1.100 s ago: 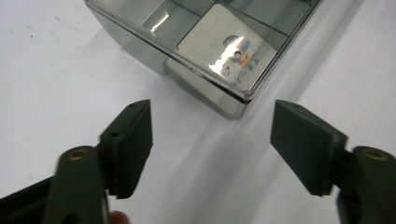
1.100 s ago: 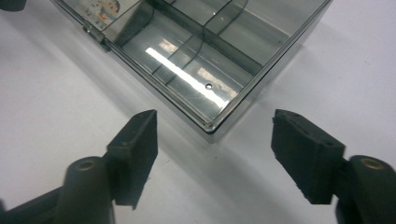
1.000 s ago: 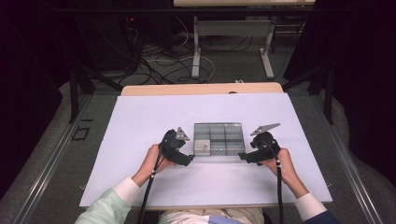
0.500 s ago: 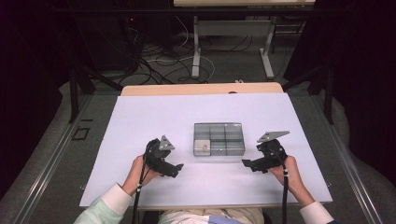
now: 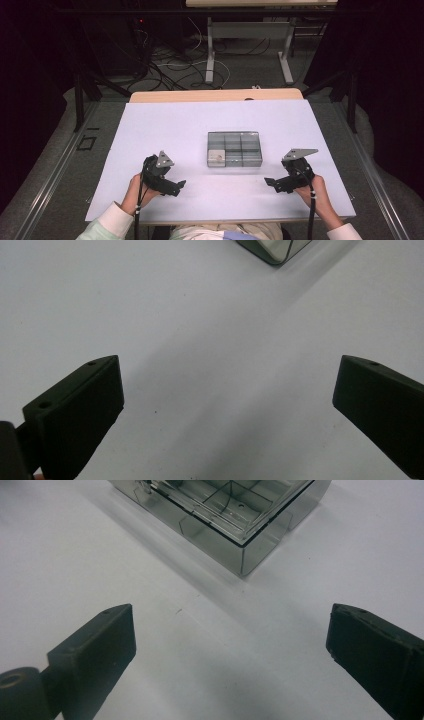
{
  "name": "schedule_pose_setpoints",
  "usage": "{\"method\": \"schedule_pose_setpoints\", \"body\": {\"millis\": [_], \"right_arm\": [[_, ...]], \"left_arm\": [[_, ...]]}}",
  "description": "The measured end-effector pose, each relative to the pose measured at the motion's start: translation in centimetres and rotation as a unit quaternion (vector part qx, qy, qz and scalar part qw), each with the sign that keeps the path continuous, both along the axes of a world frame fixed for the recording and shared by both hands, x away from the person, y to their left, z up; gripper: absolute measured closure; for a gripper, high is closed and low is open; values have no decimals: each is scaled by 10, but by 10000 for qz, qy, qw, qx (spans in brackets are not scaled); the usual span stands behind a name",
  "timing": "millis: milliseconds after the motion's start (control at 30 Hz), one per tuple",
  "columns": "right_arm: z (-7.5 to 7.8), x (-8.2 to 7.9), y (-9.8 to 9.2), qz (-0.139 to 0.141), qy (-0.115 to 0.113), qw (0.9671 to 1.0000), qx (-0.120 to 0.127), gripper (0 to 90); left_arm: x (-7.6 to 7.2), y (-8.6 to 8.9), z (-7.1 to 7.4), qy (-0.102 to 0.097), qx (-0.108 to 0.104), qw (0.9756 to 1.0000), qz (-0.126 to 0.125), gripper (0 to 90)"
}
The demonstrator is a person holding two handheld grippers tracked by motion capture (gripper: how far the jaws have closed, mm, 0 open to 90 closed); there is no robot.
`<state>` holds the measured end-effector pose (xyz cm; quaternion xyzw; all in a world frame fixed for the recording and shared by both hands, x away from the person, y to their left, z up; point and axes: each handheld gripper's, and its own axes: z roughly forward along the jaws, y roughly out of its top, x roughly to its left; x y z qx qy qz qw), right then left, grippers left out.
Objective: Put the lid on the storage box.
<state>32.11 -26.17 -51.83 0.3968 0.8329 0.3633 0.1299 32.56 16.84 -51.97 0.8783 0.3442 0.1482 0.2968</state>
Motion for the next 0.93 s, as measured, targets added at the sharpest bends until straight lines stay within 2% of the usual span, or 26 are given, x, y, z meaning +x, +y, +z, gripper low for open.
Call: {"method": "schedule_pose_setpoints", "body": {"millis": [33,100,133,467,767,933], "right_arm": [[-1,0,-1,69,-46,10000,-16,49],[-2,-2,-1,0,-1,10000,-37,44],[-2,-2,-2,72,-52,9999,-59,42],[-6,-11,-7,67,-56,9999,-60,9],[-7,-20,-14,62,-130,9999,-76,0],[-11,-23,-17,105,-75,9996,-271,0]], "left_arm": [[0,1,-1,-25,-12,10000,-1,0],[-2,3,-1,-26,-32,10000,21,0],[-2,4,-1,-34,-32,10000,31,0],[-11,16,-3,-121,-134,9998,65,0],[-22,26,-6,-136,-125,9998,74,0],[-22,28,-7,-184,-179,9997,54,0]]}}
